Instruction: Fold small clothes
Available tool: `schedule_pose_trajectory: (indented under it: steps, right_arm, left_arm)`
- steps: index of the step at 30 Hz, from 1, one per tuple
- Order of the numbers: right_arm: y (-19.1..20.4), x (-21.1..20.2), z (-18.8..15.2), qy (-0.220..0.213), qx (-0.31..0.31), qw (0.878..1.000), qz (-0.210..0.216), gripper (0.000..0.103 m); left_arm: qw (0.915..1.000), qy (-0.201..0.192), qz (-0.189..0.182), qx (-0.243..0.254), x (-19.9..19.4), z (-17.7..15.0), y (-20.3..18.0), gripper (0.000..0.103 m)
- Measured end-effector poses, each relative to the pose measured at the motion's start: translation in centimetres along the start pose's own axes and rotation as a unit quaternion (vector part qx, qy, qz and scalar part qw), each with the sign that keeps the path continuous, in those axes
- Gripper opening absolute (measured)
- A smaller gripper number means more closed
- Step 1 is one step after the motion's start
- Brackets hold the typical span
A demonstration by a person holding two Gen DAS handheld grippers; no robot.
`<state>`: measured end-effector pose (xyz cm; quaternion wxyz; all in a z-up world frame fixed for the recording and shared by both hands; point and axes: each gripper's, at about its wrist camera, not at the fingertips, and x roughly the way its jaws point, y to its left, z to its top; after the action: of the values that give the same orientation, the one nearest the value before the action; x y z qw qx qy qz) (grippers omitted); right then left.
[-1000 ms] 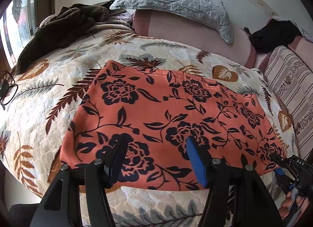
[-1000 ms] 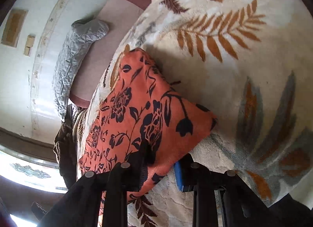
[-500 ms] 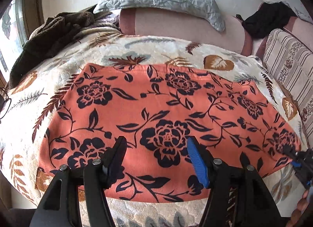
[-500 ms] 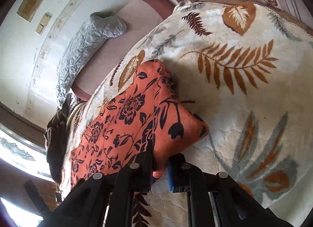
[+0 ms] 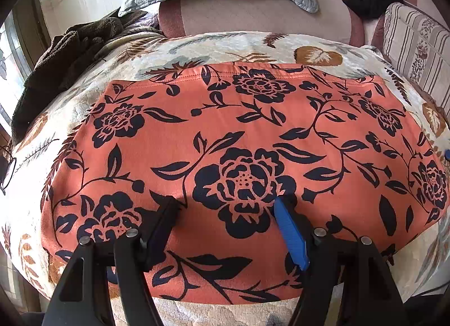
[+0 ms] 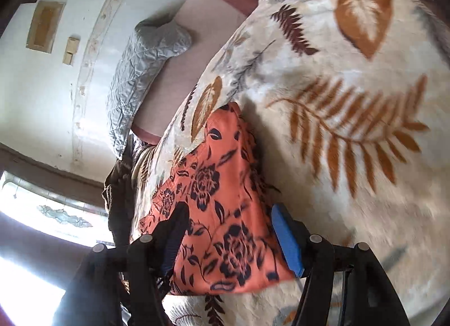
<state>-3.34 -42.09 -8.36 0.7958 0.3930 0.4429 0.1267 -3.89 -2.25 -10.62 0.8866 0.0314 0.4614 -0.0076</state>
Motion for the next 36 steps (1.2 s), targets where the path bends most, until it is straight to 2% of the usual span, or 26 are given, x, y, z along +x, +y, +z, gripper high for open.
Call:
schedule_pose_trajectory:
  steps: [3, 5, 6, 7, 8, 9, 11, 12, 14, 15, 17, 19, 20, 21, 22, 23, 24, 25, 26, 27, 31, 33, 36]
  right_arm:
    - [-0.1, 5.0, 4.1, 0.053, -0.007, 0.998, -0.025, 0.065]
    - [-0.2, 9.0, 5.6, 0.114, 0.001, 0.993, -0.030, 0.065]
    - [0.0, 10.2, 5.7, 0.125, -0.005, 0.991, -0.042, 0.062]
    - [0.8, 11.1, 5.6, 0.134, -0.028, 0.989, -0.050, 0.055]
    - [2.0, 11.6, 5.3, 0.138, -0.068, 0.986, -0.072, 0.021]
    - [2.9, 12.0, 5.2, 0.128, -0.091, 0.982, -0.106, 0.015]
    - [2.6, 12.3, 5.1, 0.102, -0.078, 0.980, -0.154, 0.015]
    - [2.4, 12.4, 5.0, 0.093, -0.066, 0.980, -0.162, 0.017]
    - [3.6, 11.8, 4.2, 0.063, -0.082, 0.979, -0.175, 0.023]
    - [4.4, 11.1, 3.5, 0.052, -0.100, 0.976, -0.187, 0.026]
    - [5.7, 9.4, 1.9, 0.026, -0.125, 0.970, -0.205, 0.033]
    - [6.6, 7.0, 0.1, 0.000, -0.127, 0.971, -0.202, 0.037]
    - [6.9, 5.8, -1.0, -0.009, -0.122, 0.974, -0.193, 0.037]
    - [7.4, 4.8, -2.2, -0.014, -0.117, 0.977, -0.176, 0.037]
    - [7.9, 4.1, -3.4, -0.016, -0.112, 0.981, -0.158, 0.037]
    - [8.6, 3.8, -4.8, -0.011, -0.110, 0.984, -0.139, 0.037]
    - [9.3, 4.1, -6.3, 0.002, -0.112, 0.986, -0.124, 0.038]
    - [9.9, 4.4, -7.8, 0.017, -0.116, 0.986, -0.115, 0.042]
    - [10.2, 4.5, -9.2, 0.027, -0.120, 0.986, -0.110, 0.054]
    - [10.5, 4.8, -10.3, 0.037, -0.126, 0.986, -0.104, 0.062]
    - [11.2, 5.8, -13.3, 0.068, -0.135, 0.985, -0.088, 0.062]
    - [11.1, 6.3, -13.6, 0.077, -0.121, 0.987, -0.078, 0.062]
    - [10.6, 6.9, -13.5, 0.078, -0.103, 0.990, -0.063, 0.062]
  left_arm:
    - [1.0000, 0.002, -0.005, 0.000, 0.2, 0.2, 0.1, 0.072]
    - [1.0000, 0.002, -0.007, 0.000, 0.3, 0.2, 0.2, 0.073]
    - [1.0000, 0.002, -0.008, 0.001, 0.3, 0.3, 0.2, 0.073]
    - [0.9999, 0.002, -0.011, 0.001, 0.3, 0.3, 0.3, 0.073]
    - [0.9999, 0.001, -0.013, 0.001, 0.4, 0.3, 0.3, 0.074]
    - [0.9999, -0.001, -0.015, 0.003, 0.4, 0.3, 0.4, 0.074]
    - [0.9997, 0.000, -0.023, 0.004, 0.3, 0.4, 0.5, 0.074]
    - [0.9995, 0.005, -0.032, 0.000, 0.0, 0.6, 1.0, 0.074]
    - [0.9978, 0.007, -0.059, -0.030, -1.5, 0.8, 2.7, 0.073]
    - [0.9966, -0.010, -0.063, -0.052, -2.7, 0.7, 4.1, 0.073]
    - [0.9933, -0.046, -0.047, -0.095, -4.9, 0.1, 7.7, 0.073]
    - [0.9878, -0.055, -0.021, -0.144, -5.5, -0.9, 11.8, 0.073]
    - [0.9844, -0.044, -0.009, -0.170, -5.0, -1.7, 13.9, 0.073]
    - [0.9821, -0.010, 0.003, -0.188, -3.6, -2.4, 15.6, 0.072]
    - [0.9786, 0.051, 0.008, -0.199, -1.3, -3.4, 17.2, 0.047]
    - [0.9709, 0.082, -0.026, -0.223, 0.0, -4.5, 18.7, 0.040]
    - [0.9676, 0.063, -0.049, -0.240, -0.6, -4.8, 19.7, 0.039]
    - [0.9684, 0.065, -0.047, -0.236, -1.4, -4.7, 20.0, 0.038]
    - [0.9688, 0.059, -0.048, -0.236, -2.1, -4.6, 20.1, 0.038]
    - [0.9687, 0.051, -0.050, -0.238, -2.7, -4.6, 20.4, 0.038]
    - [0.9632, 0.044, -0.060, -0.258, -3.8, -4.2, 21.7, 0.038]
    - [0.9649, 0.035, -0.061, -0.253, -4.0, -3.3, 22.0, 0.041]
    - [0.9669, 0.022, -0.070, -0.245, -3.2, -0.3, 22.3, 0.050]
